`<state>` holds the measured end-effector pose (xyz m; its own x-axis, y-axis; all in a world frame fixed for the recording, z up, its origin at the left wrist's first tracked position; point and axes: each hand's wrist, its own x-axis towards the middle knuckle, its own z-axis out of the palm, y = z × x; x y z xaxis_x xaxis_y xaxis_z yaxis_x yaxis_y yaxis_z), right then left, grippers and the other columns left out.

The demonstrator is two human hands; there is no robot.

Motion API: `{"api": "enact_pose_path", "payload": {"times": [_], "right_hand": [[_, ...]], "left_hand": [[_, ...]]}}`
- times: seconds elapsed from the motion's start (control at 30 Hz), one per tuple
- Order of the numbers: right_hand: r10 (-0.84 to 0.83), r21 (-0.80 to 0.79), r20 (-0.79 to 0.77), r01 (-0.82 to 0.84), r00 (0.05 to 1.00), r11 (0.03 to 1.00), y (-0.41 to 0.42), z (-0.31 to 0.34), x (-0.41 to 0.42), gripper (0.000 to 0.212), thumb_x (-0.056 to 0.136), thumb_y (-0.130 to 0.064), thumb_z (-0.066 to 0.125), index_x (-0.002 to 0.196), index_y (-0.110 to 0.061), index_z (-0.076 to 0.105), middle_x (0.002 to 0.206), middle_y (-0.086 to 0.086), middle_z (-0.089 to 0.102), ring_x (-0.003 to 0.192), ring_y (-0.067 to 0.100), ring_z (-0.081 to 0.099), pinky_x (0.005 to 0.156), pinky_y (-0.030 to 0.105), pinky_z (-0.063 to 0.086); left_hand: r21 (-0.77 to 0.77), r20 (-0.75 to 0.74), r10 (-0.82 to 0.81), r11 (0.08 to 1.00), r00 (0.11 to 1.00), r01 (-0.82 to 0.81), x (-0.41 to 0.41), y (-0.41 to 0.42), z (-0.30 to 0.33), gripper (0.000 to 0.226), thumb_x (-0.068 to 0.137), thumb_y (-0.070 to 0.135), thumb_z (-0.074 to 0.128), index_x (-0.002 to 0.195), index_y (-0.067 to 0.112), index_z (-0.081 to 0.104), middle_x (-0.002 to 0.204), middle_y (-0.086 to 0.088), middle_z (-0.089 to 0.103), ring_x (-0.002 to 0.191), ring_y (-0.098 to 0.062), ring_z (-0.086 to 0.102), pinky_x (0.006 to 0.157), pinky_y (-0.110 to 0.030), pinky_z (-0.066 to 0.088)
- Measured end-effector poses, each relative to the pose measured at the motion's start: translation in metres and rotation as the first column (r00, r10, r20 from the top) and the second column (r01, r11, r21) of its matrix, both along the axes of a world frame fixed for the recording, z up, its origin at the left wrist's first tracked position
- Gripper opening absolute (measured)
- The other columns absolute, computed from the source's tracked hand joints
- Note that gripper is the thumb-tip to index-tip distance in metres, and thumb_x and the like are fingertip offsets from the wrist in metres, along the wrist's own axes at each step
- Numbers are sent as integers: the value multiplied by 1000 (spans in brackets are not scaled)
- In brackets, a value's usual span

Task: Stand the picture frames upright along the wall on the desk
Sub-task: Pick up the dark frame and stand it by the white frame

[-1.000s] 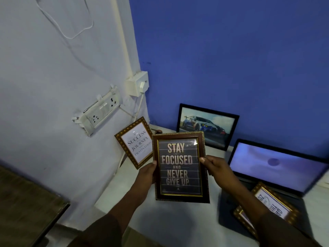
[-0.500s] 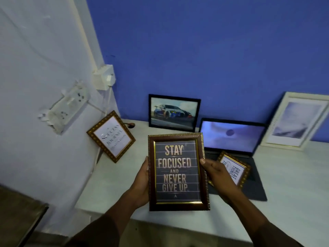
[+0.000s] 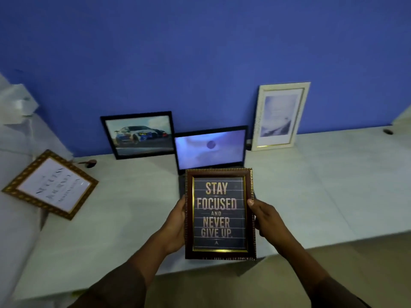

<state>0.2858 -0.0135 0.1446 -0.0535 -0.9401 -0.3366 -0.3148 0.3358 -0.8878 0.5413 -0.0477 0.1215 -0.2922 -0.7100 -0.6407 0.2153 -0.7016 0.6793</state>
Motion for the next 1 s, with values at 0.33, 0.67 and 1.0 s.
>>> {"api": "enact_pose_path", "payload": {"times": [0.33, 0.67, 1.0], "right_hand": [[-90, -47, -117, 85, 989, 995, 0, -12, -122, 43, 105, -46, 38, 104, -17, 69, 92, -2, 75, 48, 12, 61, 47, 24, 50], [-297, -68, -201, 289, 933, 955, -54, -6, -171, 54, 104, -53, 37, 90, -14, 72, 79, 6, 75, 49, 8, 63, 47, 25, 48], [-395, -27, -212, 399, 894, 917, -84, -32, -230, 61, 99, -61, 34, 89, -14, 71, 80, 5, 74, 61, 16, 63, 54, 30, 49]], "left_hand": [[-40, -70, -112, 993, 991, 109, -122, -22, -9, 64, 99, 63, 38, 134, 17, 65, 127, -16, 72, 119, -35, 68, 111, -58, 43], [-39, -111, -183, 983, 977, 180, -195, -110, -22, 67, 98, 63, 39, 129, 12, 69, 126, -19, 72, 118, -37, 68, 108, -55, 47], [73, -53, -203, 976, 978, 207, -264, -158, -34, 70, 100, 67, 26, 132, 20, 66, 126, -12, 73, 115, -27, 67, 87, -40, 52]]}}
